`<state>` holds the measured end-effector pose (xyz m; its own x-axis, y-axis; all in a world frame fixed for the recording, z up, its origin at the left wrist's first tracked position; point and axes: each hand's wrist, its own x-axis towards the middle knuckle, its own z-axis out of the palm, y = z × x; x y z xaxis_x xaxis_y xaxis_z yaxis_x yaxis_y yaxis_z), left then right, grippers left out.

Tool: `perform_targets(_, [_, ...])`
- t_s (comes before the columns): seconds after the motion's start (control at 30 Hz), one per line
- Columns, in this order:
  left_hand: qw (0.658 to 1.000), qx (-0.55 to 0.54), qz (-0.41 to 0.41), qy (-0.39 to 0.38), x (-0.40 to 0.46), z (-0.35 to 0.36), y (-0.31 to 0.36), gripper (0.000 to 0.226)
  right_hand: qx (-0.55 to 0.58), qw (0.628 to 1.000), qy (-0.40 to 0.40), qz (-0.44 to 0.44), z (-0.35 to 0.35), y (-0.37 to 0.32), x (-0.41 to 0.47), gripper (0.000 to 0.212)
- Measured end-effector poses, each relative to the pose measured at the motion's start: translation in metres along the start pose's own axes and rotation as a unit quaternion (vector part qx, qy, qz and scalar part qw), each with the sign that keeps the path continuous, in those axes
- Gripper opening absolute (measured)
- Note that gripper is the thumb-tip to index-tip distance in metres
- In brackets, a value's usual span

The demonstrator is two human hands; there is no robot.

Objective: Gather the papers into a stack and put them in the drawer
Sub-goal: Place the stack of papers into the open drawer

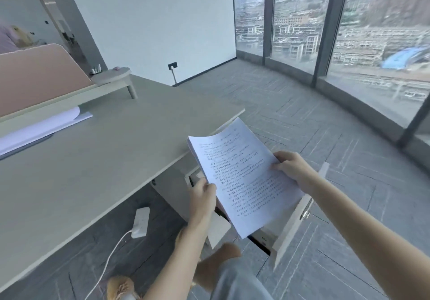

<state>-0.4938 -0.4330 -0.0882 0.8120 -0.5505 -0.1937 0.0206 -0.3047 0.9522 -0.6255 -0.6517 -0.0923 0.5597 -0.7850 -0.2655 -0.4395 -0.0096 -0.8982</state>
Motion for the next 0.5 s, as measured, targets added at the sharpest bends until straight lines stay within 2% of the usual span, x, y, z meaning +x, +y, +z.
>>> perform_targets(0.07, [0.999, 0.033, -0.006, -0.021, 0.011, 0.014, -0.013, 0.012, -0.03, 1.0, 0.005, 0.002, -0.01, 0.009, 0.01, 0.035])
perform_targets(0.1, [0.999, 0.039, -0.001, -0.025, 0.014, 0.02, -0.016, 0.021, -0.042, 0.999, 0.007, 0.002, -0.014, 0.012, 0.015, 0.034])
perform_targets(0.17, [0.999, 0.041, 0.017, -0.032, 0.02, 0.029, -0.019, 0.055, -0.064, 0.998, 0.002, 0.012, -0.019, 0.017, 0.027, 0.034])
perform_targets(0.2, [0.998, 0.053, 0.031, -0.032, 0.023, 0.034, -0.02, 0.061, -0.075, 0.997, -0.003, 0.016, -0.02, 0.02, 0.034, 0.035])
perform_targets(0.37, [0.974, 0.197, 0.094, -0.066, 0.042, 0.051, -0.031, 0.021, -0.144, 0.989, -0.017, 0.025, -0.014, 0.029, 0.064, 0.037])
perform_targets(0.5, [0.93, 0.313, 0.16, -0.107, 0.06, 0.059, -0.044, 0.023, -0.178, 0.983, -0.026, 0.025, -0.002, 0.039, 0.084, 0.04])
